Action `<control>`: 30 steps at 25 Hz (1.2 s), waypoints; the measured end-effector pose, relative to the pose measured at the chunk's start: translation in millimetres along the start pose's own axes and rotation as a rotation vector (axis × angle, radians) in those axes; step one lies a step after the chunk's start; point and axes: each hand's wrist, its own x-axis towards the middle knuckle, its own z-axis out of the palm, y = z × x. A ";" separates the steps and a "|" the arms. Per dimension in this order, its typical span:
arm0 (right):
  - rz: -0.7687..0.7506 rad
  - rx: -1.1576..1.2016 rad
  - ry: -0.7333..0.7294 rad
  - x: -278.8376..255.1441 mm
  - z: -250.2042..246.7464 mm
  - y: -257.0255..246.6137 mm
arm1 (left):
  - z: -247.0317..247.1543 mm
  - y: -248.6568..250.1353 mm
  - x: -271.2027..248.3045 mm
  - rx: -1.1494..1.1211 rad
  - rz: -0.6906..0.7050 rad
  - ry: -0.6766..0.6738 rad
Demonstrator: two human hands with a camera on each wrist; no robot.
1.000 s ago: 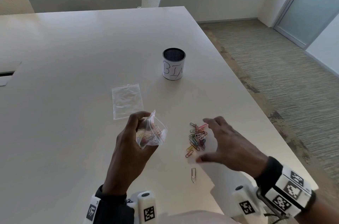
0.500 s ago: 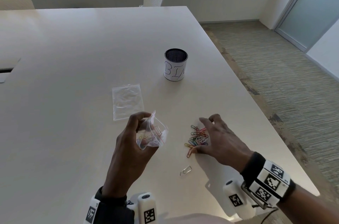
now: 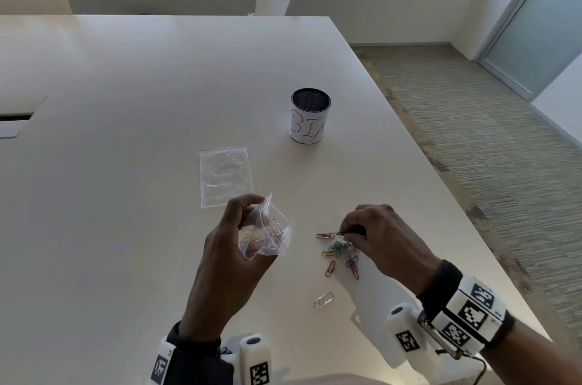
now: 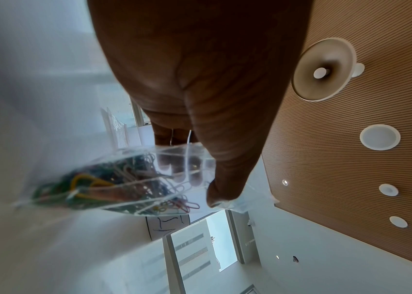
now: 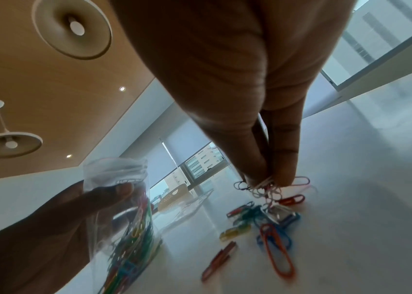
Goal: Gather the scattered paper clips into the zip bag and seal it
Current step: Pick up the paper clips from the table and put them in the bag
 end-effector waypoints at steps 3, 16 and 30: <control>0.071 0.160 -0.008 3.3 -13.2 0.5 | -0.2 0.0 0.1 -0.004 0.002 0.003; -0.055 0.702 -0.073 10.9 -32.4 -93.6 | -1.7 -2.0 0.1 -0.006 0.030 0.002; -0.141 0.352 0.095 15.5 -52.0 -92.6 | -3.1 -3.8 -1.5 -0.026 0.021 0.016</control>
